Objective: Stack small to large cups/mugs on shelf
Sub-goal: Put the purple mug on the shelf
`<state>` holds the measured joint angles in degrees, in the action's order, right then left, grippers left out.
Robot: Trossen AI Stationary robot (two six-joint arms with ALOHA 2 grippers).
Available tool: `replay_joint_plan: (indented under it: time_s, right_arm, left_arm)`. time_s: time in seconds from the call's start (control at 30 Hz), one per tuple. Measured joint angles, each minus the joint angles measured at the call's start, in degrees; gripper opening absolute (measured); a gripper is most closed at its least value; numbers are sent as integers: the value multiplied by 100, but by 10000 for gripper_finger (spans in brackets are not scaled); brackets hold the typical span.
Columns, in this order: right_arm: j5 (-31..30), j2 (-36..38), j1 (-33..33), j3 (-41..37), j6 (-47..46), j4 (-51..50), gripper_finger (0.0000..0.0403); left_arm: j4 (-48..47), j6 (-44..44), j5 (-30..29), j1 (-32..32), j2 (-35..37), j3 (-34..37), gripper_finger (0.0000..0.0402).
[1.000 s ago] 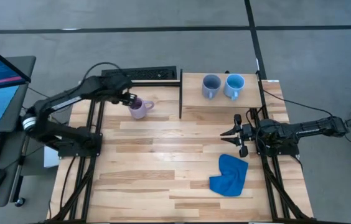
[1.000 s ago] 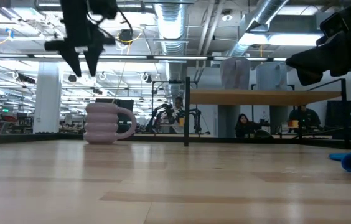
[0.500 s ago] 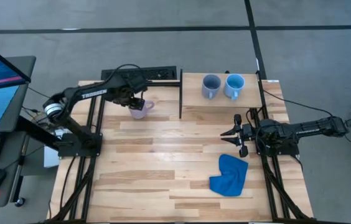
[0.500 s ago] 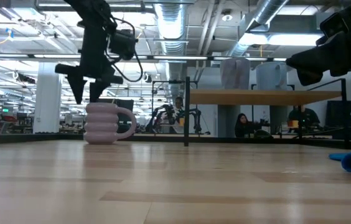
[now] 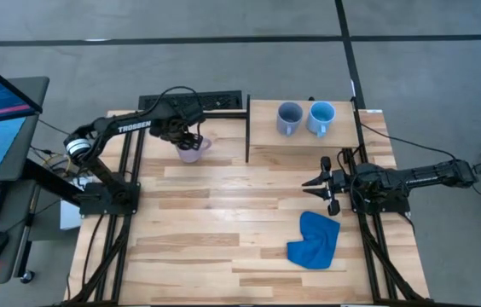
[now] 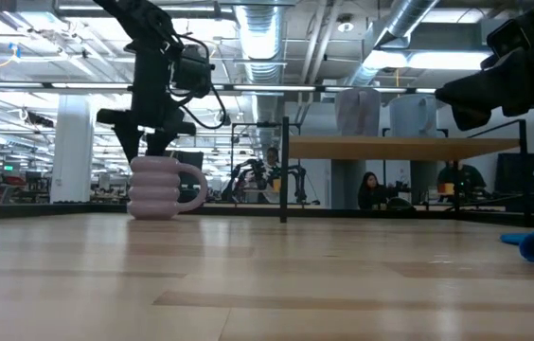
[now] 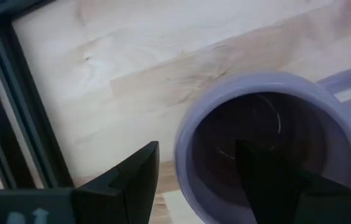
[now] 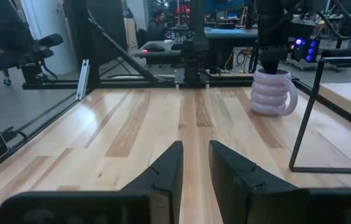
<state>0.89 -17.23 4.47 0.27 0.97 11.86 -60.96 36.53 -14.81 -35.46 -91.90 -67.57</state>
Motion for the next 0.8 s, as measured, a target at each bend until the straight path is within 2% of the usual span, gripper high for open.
replay_joint_plan:
  time_s: [0.23,0.8]
  right_arm:
    - [0,2,0,0,0,-22,99]
    - [0,0,0,0,0,-22,99]
  left_arm:
    - [3,-590,2,26,0,0,203]
    - [269,-596,56,28,0,0,203]
